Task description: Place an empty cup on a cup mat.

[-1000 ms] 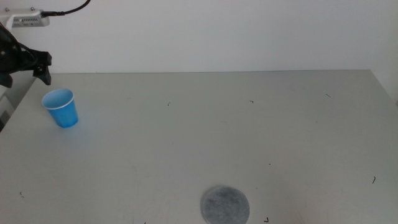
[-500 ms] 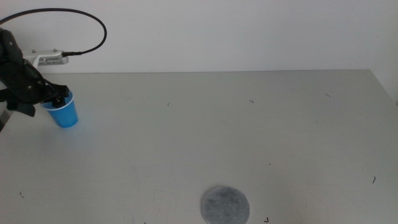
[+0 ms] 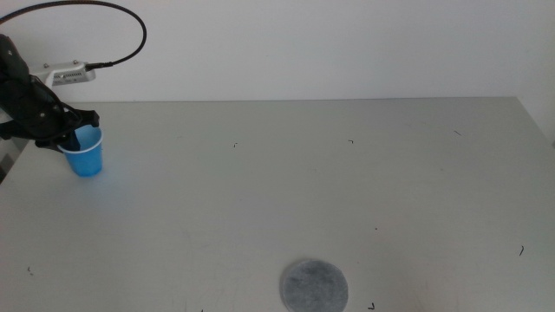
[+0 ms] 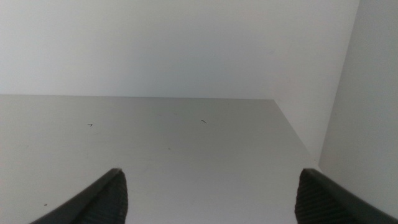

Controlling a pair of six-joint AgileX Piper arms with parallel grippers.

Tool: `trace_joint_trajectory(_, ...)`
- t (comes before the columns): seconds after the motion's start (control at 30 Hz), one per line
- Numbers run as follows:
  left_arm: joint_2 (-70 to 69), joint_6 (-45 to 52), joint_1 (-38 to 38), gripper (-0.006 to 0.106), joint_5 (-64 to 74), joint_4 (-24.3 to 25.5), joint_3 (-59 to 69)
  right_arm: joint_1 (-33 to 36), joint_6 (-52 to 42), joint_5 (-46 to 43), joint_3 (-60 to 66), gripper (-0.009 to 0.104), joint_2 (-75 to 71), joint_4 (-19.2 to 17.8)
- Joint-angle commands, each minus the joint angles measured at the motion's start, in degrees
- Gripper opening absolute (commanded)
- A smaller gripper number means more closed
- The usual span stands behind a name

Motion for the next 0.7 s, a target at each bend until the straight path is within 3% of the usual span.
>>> trace_joint_trajectory(0.0, -6.1, -0.53, 0.07, 0.0, 1.0, -1.11, -1.56, 0.04, -0.29, -4.32, -0.48, 0.094, -1.54, -0.79)
trace_joint_trajectory(0.2, -13.26, -2.47, -0.66, 0.0, 9.37, -1.84, -1.56, 0.04, -0.29, -4.32, -0.48, 0.094, -1.54, -0.79)
trace_joint_trajectory(0.4, -20.88, -6.05, -4.5, 0.0, 16.28, 0.44, -1.51, 0.04, -0.29, -4.32, -0.48, 0.094, -1.54, -0.79)
trace_joint_trajectory(0.67, -29.65, -9.72, -15.42, 0.0, 23.24, 2.83, -1.51, 0.04, -0.29, -4.32, -0.48, 0.094, -1.54, -0.79)
